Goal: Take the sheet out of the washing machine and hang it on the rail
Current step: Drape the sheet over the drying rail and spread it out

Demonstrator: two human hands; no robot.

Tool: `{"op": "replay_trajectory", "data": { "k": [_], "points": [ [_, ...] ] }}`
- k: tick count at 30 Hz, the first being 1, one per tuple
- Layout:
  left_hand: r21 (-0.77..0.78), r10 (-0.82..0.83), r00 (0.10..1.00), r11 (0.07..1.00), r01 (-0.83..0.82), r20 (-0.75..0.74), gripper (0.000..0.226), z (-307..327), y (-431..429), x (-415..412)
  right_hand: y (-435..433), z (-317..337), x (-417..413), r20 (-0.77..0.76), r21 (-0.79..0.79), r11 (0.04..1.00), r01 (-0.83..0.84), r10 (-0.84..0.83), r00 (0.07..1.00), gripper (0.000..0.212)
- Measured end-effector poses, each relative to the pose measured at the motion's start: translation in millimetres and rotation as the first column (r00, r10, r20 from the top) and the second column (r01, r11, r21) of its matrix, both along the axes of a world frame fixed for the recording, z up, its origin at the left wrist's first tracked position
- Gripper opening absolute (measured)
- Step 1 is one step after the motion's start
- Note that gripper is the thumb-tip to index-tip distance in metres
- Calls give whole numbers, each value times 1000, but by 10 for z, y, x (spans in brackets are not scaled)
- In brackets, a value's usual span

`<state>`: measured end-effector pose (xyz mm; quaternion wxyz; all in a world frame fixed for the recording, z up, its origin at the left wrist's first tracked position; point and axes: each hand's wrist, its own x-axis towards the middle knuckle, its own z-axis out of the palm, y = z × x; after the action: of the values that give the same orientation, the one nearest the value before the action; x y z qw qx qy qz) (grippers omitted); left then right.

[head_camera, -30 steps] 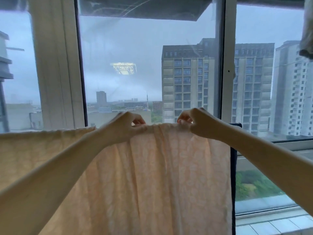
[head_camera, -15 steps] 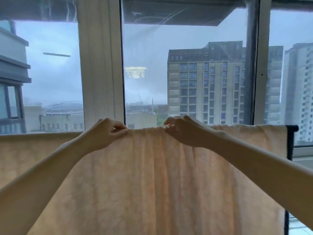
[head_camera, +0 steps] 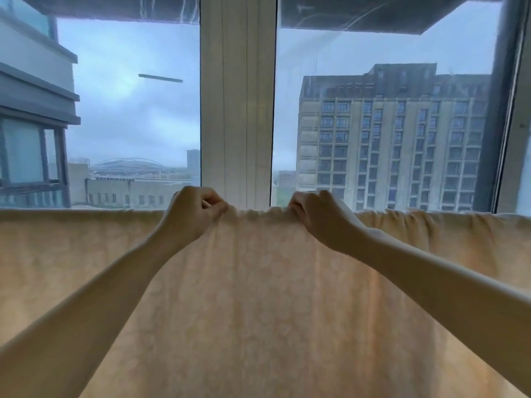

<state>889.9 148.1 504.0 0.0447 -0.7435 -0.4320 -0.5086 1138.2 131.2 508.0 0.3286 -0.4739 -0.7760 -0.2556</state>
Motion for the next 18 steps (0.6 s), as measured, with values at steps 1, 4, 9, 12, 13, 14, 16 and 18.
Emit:
{"op": "replay_trajectory", "data": {
  "k": [1, 4, 9, 12, 13, 14, 16, 18],
  "points": [
    [9, -4, 999, 1000, 4, 41, 8, 9, 1, 25, 13, 26, -65, -36, -11, 1000, -15, 15, 999, 23],
    [47, -57, 969, 998, 47, 239, 11, 75, -27, 47, 16, 155, -259, -186, 65, 995, -82, 92, 978, 20],
    [3, 28, 999, 1000, -28, -16, 9, 99, -5, -241, 107, 155, -359, -37, -86, 996, -35, 32, 999, 19],
    [-119, -24, 996, 993, 14, -83, 4, 46, 5, -512, 119, 157, -387, -31, -150, 984, -94, 90, 995, 17],
    [-146, -42, 993, 989, 25, -113, 5, 34, -3, -583, 112, 166, -426, -44, -163, 979, -126, 121, 992, 18],
    [-165, -42, 988, 986, 17, -149, 9, 24, -4, -656, 104, 171, -470, -54, -179, 971, -158, 150, 987, 19],
    [-178, -21, 981, 984, -14, -192, 14, 20, 1, -787, 111, 170, -575, -65, -215, 956, -201, 192, 979, 22],
    [-178, 10, 983, 983, -42, -181, 18, 14, 8, -909, 114, 159, -707, -41, -248, 940, -233, 230, 972, 23]
  ]
}}
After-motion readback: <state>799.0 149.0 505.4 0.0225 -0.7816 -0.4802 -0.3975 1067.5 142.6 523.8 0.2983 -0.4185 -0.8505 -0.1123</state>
